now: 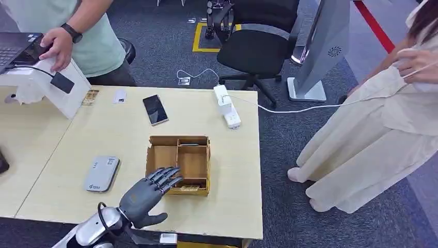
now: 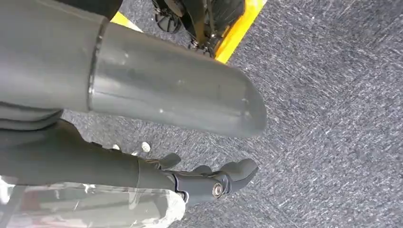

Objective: Pass the card to the sensor for recognition and then transmit it.

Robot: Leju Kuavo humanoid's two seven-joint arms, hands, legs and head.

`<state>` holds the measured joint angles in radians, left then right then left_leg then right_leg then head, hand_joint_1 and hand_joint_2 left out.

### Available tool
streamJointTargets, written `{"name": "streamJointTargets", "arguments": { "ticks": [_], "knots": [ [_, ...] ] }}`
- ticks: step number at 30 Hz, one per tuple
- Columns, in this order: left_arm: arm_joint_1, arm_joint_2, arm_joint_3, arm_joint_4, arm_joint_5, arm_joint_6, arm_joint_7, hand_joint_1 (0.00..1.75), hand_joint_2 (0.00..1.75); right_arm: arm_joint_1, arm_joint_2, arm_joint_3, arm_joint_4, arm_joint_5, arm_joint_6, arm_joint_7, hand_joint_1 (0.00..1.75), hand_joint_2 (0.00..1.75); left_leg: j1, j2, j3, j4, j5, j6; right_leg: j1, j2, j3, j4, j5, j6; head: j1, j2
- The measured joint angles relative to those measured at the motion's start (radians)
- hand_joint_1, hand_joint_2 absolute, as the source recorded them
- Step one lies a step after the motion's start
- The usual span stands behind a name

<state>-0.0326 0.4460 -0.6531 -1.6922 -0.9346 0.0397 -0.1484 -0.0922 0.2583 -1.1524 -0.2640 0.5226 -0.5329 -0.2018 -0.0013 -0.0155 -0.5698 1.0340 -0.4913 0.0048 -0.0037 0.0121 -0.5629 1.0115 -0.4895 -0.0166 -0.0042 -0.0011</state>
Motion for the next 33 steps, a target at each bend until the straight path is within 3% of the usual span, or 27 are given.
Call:
{"name": "streamJointTargets", "arguments": {
  "ticks": [5, 11, 17, 33],
  "knots": [
    [-0.014, -0.020, -0.008, 0.018, 0.002, 0.002, 0.001, 0.00, 1.75, 0.000, 0.000, 0.000, 0.000, 0.002, 0.001, 0.002, 0.00, 0.00, 0.000, 0.000, 0.000, 0.000, 0.000, 0.000, 0.000, 0.000, 0.000, 0.000, 0.000, 0.000, 0.000, 0.000],
    [-0.032, -0.075, -0.024, 0.043, 0.002, 0.025, 0.036, 0.00, 1.75, 0.000, 0.000, 0.002, 0.000, 0.008, 0.001, 0.003, 0.00, 0.00, 0.000, 0.000, 0.000, 0.000, 0.000, 0.000, 0.000, 0.000, 0.000, 0.000, 0.000, 0.000, 0.000, 0.000],
    [-0.047, -0.134, -0.032, 0.077, -0.063, 0.092, 0.085, 0.00, 1.75, 0.000, 0.000, 0.007, 0.001, 0.025, -0.002, 0.020, 0.00, 0.00, 0.000, 0.000, 0.000, 0.000, 0.000, 0.000, 0.000, 0.000, 0.000, 0.000, 0.000, 0.000, 0.000, 0.000],
    [-0.080, -0.155, -0.032, 0.087, -0.124, 0.105, 0.100, 0.00, 1.75, 0.000, 0.000, 0.008, 0.002, 0.028, 0.006, 0.021, 0.00, 0.00, 0.000, 0.000, 0.000, 0.000, 0.000, 0.000, 0.000, 0.000, 0.000, 0.000, 0.000, 0.000, 0.000, 0.000]
  ]
}}
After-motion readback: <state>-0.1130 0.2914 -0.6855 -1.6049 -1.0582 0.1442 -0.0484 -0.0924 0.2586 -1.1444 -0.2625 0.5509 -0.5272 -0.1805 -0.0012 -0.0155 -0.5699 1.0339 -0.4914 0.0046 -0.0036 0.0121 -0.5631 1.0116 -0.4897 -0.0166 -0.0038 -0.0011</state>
